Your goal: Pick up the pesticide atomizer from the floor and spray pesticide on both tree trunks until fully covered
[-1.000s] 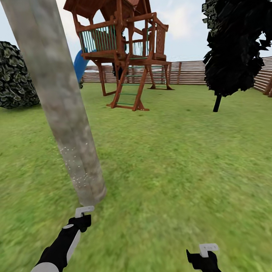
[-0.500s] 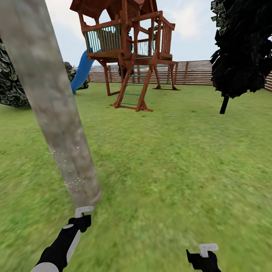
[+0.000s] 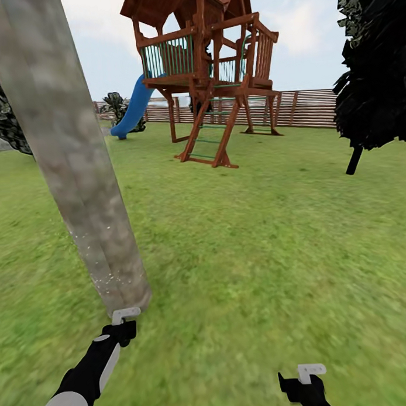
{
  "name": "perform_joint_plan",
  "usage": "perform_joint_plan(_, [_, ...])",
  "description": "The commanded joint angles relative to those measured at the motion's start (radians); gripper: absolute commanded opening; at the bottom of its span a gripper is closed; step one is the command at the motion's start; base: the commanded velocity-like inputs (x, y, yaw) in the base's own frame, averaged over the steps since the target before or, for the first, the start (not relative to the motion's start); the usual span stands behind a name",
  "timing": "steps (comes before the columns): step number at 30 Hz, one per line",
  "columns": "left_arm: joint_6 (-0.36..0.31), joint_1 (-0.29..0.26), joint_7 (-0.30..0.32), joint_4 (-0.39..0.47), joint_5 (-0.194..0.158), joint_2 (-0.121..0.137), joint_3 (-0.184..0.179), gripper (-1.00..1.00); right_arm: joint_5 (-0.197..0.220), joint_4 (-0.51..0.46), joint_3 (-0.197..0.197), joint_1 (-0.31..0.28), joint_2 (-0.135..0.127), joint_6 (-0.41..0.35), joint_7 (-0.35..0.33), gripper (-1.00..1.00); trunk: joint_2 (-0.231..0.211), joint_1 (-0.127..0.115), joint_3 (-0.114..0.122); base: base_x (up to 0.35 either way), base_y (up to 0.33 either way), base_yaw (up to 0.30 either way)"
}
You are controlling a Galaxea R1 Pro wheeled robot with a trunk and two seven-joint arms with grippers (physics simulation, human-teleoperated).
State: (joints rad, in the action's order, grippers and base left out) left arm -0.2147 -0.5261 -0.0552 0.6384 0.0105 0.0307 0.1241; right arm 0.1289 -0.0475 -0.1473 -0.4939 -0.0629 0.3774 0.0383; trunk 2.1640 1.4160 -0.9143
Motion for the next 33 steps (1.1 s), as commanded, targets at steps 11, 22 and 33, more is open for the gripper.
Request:
perform_joint_plan(11, [0.000,0.000,0.000,0.001,0.000,0.000,0.000,-1.00,0.000,0.000,0.001,0.000,0.000,0.000,0.000,1.00,0.000,0.000,0.000,0.204,-0.203,0.138])
perform_joint_plan(22, [-0.001,0.000,0.000,0.001,0.002,0.000,-0.001,-1.00,0.000,0.000,0.000,0.000,0.000,0.000,0.000,1.00,0.000,0.000,0.000,0.010,-0.202,0.245])
perform_joint_plan(33, [-0.006,-0.018,-0.001,0.064,0.007,-0.004,-0.002,-1.00,-0.001,0.000,0.000,0.000,0.000,0.002,0.001,1.00,0.000,0.000,0.000,0.000,-0.012,0.149])
